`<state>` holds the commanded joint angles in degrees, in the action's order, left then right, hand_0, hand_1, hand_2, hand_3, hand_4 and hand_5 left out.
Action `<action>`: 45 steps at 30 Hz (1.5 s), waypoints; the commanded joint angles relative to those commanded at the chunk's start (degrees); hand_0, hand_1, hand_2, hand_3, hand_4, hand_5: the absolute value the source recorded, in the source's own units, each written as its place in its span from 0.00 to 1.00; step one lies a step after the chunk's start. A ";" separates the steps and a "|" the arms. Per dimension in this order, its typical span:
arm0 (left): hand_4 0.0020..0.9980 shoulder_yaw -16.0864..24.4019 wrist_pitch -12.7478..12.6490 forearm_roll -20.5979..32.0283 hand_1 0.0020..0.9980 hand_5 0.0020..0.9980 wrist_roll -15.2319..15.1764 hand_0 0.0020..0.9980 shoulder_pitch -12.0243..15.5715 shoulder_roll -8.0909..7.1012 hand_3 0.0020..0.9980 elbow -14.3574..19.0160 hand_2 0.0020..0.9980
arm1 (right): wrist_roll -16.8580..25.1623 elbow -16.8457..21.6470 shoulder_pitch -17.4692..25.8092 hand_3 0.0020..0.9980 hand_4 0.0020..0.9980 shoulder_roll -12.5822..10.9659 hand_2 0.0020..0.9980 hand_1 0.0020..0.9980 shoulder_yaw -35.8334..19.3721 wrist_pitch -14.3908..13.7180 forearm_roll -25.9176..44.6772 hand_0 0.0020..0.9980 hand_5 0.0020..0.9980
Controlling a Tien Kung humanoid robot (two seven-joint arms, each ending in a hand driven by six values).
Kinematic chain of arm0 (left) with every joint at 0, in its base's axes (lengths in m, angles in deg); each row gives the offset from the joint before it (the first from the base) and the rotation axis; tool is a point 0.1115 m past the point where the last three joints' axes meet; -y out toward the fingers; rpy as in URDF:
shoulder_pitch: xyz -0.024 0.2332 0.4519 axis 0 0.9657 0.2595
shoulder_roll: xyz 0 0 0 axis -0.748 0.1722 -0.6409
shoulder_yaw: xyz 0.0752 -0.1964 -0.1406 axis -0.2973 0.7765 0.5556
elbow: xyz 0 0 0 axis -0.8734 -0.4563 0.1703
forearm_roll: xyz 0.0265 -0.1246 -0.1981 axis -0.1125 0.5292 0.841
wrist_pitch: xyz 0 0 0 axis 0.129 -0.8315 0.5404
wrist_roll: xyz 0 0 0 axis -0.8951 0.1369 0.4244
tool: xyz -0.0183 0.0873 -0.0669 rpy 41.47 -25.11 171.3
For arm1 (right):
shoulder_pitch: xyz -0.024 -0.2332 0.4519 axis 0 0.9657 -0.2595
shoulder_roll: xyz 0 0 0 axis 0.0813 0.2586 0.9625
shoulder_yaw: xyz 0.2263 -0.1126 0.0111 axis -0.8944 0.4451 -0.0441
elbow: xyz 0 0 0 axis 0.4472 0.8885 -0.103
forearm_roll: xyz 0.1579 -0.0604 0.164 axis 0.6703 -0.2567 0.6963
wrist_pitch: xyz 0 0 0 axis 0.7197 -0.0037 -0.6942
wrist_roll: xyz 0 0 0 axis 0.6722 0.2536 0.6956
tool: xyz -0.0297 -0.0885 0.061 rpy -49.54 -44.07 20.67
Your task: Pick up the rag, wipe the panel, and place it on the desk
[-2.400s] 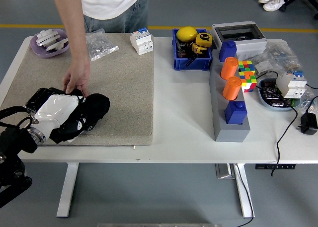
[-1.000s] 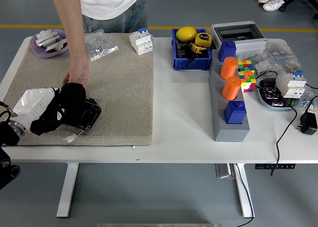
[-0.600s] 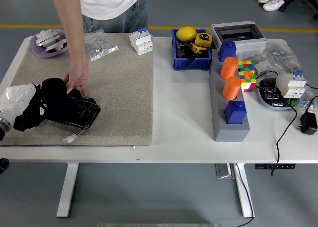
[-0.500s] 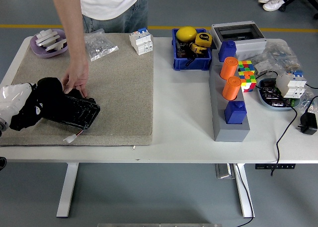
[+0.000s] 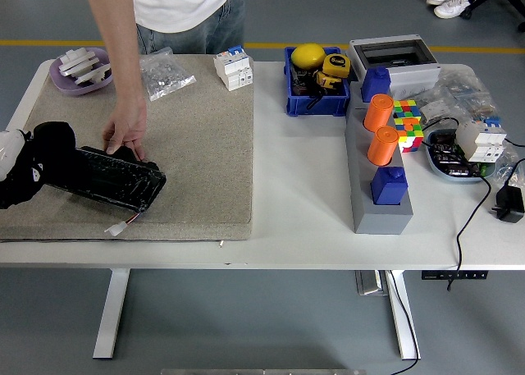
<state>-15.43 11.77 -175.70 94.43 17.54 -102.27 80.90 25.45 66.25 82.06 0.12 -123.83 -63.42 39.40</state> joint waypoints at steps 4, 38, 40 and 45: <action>0.25 -0.18 -0.08 0.16 0.16 0.00 -0.21 0.23 -0.39 0.10 0.51 -0.68 0.52 | 0.01 0.03 -0.01 0.64 0.96 -0.06 0.69 0.67 0.02 -0.02 0.06 0.81 0.77; 0.33 -6.23 4.72 -5.65 0.17 0.00 10.49 0.23 3.29 0.40 0.53 22.22 0.53 | 0.09 0.07 -0.03 0.64 0.96 -0.18 0.69 0.67 -0.59 0.03 -0.43 0.82 0.77; 0.33 -7.07 4.86 -5.77 0.17 0.00 10.86 0.23 3.20 0.36 0.53 23.84 0.53 | 0.03 0.04 -0.06 0.64 0.96 -0.22 0.69 0.67 -0.56 0.11 -0.43 0.82 0.77; 0.33 -8.57 5.36 -5.98 0.17 0.00 11.92 0.23 2.70 0.33 0.53 26.41 0.53 | 0.02 0.04 -0.07 0.64 0.96 -0.31 0.69 0.67 -0.63 0.13 -0.46 0.82 0.77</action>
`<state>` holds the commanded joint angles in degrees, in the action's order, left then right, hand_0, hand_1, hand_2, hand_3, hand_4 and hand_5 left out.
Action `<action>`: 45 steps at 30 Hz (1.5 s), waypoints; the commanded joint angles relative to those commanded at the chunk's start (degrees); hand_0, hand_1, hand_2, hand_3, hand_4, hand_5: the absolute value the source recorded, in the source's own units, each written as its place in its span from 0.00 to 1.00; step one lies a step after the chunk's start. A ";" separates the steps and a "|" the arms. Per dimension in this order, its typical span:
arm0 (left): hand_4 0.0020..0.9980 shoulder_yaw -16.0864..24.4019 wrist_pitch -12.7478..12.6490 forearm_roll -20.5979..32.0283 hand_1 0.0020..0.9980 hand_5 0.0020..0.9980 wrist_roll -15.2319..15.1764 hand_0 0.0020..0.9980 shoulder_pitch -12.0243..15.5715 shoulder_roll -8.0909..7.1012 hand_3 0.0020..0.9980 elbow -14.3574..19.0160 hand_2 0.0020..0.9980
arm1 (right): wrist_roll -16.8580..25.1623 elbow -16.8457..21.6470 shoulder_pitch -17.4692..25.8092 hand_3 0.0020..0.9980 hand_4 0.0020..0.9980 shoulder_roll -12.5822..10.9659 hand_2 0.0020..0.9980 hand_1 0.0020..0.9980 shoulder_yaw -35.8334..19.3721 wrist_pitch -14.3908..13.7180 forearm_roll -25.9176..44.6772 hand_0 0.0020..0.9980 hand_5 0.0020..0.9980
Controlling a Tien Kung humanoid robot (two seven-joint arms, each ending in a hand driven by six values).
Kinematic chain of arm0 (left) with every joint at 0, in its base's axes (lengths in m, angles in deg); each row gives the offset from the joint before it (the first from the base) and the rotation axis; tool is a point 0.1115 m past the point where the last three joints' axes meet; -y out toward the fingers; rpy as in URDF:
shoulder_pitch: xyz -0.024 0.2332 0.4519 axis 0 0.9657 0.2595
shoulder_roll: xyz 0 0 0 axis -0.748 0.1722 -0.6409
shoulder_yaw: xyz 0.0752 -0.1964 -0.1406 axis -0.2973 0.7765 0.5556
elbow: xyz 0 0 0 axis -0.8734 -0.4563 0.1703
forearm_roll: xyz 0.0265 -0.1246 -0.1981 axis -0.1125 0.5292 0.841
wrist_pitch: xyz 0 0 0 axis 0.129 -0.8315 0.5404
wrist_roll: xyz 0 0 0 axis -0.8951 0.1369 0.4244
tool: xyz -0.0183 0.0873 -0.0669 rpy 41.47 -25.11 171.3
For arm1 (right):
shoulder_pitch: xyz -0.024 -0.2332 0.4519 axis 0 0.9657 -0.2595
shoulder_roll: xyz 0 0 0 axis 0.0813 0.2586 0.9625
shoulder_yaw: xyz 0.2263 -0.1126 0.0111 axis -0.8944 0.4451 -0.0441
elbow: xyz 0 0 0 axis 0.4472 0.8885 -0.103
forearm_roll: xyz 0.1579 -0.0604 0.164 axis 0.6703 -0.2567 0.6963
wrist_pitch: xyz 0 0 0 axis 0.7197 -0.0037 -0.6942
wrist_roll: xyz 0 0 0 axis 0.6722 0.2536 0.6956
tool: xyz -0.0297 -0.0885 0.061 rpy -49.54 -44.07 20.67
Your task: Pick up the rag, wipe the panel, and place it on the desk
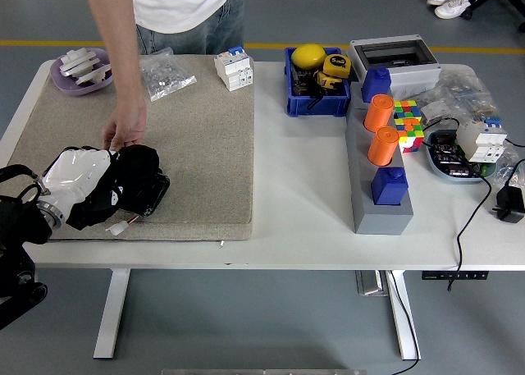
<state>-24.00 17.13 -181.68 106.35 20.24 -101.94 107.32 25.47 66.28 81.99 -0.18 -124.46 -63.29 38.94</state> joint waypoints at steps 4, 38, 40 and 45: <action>0.33 -0.78 0.26 0.15 0.17 0.00 0.59 0.23 -0.22 0.13 0.52 1.10 0.53 | 0.01 0.02 -0.03 0.64 0.96 0.00 0.69 0.67 0.00 0.02 -0.05 0.82 0.77; 0.38 1.48 -1.33 1.64 0.17 0.00 0.61 0.23 -0.11 0.75 0.53 -3.09 0.53 | -0.08 0.13 -0.08 0.64 0.96 0.17 0.69 0.67 -0.25 0.12 -0.38 0.82 0.77; 0.38 1.98 -1.36 1.78 0.17 0.00 0.48 0.23 -0.28 0.66 0.53 -4.63 0.53 | -0.08 0.16 -0.12 0.64 0.96 0.18 0.69 0.67 -0.28 0.11 -0.40 0.82 0.77; 0.38 2.76 -1.55 1.93 0.17 0.00 0.20 0.23 -0.74 0.44 0.53 -7.80 0.53 | -0.09 0.20 -0.14 0.64 0.96 0.18 0.69 0.67 -0.35 0.12 -0.41 0.81 0.77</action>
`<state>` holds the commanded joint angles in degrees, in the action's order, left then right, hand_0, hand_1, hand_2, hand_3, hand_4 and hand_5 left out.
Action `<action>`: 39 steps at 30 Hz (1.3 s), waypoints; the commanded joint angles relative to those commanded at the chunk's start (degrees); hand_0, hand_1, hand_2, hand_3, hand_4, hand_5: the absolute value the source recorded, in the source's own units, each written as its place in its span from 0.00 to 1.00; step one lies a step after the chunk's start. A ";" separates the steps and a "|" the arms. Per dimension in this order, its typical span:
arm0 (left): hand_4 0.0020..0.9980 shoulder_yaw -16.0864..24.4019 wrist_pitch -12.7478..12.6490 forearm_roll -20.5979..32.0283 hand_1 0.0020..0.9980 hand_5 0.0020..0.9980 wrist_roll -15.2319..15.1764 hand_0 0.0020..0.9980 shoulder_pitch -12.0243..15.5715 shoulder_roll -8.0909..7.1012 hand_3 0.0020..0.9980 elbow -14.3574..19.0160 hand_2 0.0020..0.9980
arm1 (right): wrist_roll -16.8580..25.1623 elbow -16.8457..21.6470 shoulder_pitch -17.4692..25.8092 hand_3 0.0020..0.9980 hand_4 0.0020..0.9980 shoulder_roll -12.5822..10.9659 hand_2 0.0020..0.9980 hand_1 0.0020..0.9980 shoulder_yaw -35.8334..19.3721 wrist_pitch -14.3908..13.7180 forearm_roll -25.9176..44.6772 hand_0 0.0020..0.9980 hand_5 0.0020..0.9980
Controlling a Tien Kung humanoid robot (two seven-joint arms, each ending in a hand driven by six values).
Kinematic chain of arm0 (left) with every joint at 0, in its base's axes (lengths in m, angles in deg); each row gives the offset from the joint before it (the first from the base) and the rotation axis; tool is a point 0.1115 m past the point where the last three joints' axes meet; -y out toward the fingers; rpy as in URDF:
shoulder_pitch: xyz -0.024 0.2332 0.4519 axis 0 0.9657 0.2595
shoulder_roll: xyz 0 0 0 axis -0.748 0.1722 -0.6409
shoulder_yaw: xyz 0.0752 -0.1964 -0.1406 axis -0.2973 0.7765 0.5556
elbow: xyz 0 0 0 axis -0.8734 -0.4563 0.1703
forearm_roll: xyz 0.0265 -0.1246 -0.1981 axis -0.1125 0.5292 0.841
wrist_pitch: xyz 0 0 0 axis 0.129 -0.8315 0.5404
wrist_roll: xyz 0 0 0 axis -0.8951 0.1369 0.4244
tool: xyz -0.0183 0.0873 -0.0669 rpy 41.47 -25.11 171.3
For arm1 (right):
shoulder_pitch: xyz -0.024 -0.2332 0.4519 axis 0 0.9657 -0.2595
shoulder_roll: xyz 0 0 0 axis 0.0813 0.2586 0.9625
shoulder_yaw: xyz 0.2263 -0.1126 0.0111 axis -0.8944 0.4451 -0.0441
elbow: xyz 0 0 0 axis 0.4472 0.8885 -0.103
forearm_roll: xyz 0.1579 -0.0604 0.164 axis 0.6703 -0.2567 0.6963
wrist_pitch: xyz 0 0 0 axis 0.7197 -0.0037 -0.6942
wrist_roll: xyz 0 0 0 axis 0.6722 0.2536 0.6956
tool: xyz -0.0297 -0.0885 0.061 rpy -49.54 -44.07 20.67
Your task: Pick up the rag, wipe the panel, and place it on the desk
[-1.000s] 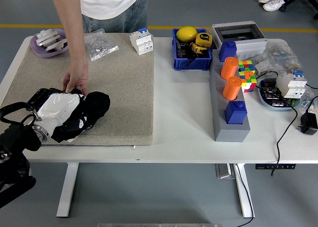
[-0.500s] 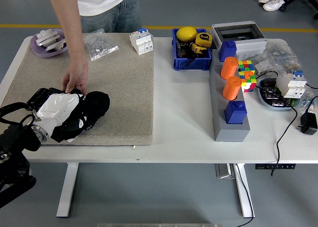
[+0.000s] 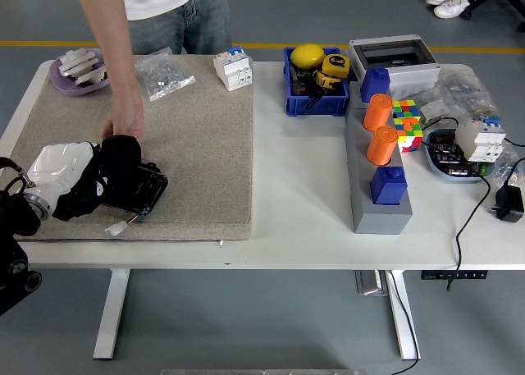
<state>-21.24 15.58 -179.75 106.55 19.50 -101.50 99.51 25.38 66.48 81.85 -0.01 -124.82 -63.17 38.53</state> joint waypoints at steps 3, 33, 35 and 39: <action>0.38 0.72 -0.29 0.37 0.17 0.00 -0.49 0.23 -0.21 -0.04 0.53 -2.57 0.53 | -0.02 0.07 0.01 0.64 0.96 -0.05 0.69 0.67 -0.06 0.00 -0.06 0.81 0.77; 0.39 2.18 -5.37 4.02 0.17 0.00 -8.07 0.23 -4.40 -1.33 0.53 -24.75 0.53 | -0.17 -0.20 -0.67 0.64 0.96 -0.24 0.69 0.67 1.38 0.14 0.85 0.82 0.77; 0.39 2.64 -6.00 4.93 0.17 0.00 -9.27 0.23 -4.34 -1.19 0.53 -25.78 0.53 | -0.22 -0.26 -0.66 0.64 0.96 -0.24 0.69 0.67 1.71 0.20 0.99 0.82 0.77; 0.41 3.05 -7.59 6.98 0.17 0.00 -12.07 0.23 -4.75 -0.34 0.53 -28.27 0.53 | -0.24 -0.14 -0.57 0.64 0.96 -0.17 0.69 0.67 1.85 0.18 0.94 0.82 0.77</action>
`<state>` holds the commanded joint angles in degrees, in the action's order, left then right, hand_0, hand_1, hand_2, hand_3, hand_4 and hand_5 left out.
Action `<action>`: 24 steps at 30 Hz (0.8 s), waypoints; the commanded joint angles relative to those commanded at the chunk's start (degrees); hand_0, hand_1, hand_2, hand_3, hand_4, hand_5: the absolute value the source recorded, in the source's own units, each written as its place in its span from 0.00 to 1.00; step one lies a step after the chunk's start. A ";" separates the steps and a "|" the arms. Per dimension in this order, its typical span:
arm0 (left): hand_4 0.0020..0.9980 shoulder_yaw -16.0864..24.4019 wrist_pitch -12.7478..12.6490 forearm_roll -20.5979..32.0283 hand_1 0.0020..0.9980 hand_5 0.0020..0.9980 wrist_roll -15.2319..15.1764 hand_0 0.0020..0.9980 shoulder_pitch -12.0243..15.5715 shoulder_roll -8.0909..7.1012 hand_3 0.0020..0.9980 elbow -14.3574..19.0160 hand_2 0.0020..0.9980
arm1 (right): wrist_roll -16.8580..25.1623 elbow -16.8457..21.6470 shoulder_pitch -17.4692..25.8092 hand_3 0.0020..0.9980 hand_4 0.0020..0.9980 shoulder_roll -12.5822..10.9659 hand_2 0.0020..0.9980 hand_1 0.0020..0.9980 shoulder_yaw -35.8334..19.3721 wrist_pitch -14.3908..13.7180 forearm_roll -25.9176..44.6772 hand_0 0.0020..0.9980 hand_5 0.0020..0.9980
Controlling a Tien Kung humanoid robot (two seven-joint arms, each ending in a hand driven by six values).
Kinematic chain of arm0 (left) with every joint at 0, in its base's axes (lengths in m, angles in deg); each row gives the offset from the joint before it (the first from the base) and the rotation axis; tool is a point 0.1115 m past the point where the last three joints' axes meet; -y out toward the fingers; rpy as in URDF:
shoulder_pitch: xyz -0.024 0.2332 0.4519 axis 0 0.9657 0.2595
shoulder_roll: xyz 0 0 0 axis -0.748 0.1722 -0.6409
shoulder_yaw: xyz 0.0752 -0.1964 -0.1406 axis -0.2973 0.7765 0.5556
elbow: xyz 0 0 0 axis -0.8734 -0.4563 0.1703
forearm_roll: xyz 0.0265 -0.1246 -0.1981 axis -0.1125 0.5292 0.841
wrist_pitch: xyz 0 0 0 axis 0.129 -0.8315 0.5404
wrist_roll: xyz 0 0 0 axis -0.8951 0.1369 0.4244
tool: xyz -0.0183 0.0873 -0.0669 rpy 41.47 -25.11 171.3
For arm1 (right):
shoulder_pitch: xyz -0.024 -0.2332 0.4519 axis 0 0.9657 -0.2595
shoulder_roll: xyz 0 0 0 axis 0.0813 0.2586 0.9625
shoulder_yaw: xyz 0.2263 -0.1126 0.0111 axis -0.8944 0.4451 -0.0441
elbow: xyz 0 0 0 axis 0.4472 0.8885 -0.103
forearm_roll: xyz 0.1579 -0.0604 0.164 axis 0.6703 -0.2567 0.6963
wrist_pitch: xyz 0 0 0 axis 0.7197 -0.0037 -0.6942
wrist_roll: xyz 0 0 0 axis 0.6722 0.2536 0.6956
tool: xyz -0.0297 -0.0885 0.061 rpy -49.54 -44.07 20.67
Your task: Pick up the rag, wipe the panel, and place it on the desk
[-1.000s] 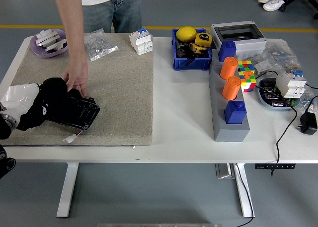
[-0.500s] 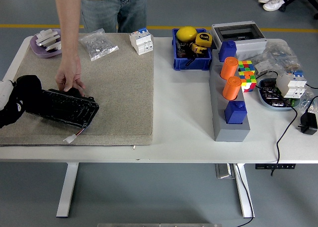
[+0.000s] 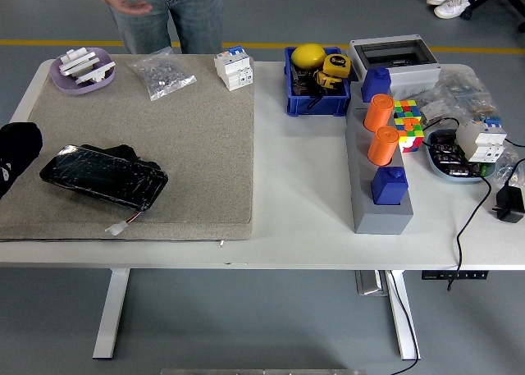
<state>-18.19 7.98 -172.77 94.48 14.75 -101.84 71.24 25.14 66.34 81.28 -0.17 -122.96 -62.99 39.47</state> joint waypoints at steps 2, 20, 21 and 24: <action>0.41 -0.70 -0.67 2.33 0.17 0.00 -2.43 0.23 -0.74 0.76 0.53 -2.75 0.53 | -0.02 0.15 -0.05 0.64 0.96 0.07 0.69 0.67 -0.02 -0.04 -0.27 0.82 0.77; 0.47 -3.25 1.32 7.65 0.59 0.00 -9.52 0.46 -3.08 4.39 0.54 -10.77 0.57 | -0.12 0.33 -0.17 0.64 0.96 0.62 0.69 0.67 -0.72 -0.19 -0.72 0.81 0.77; 0.56 -3.24 1.61 7.28 0.76 0.00 -9.31 0.58 -3.09 4.33 0.56 -10.62 0.67 | -0.13 0.35 -0.21 0.64 0.96 0.66 0.69 0.67 -0.69 -0.17 -0.78 0.81 0.78; 0.56 -3.37 1.86 6.88 0.76 0.00 -9.03 0.58 -3.10 4.25 0.56 -10.45 0.67 | -0.11 0.38 -0.28 0.64 0.96 0.70 0.69 0.67 -0.83 -0.23 -0.92 0.81 0.78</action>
<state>-21.56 9.85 -165.89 85.45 11.65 -97.60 60.79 25.03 66.73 81.00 0.53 -123.79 -63.23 38.55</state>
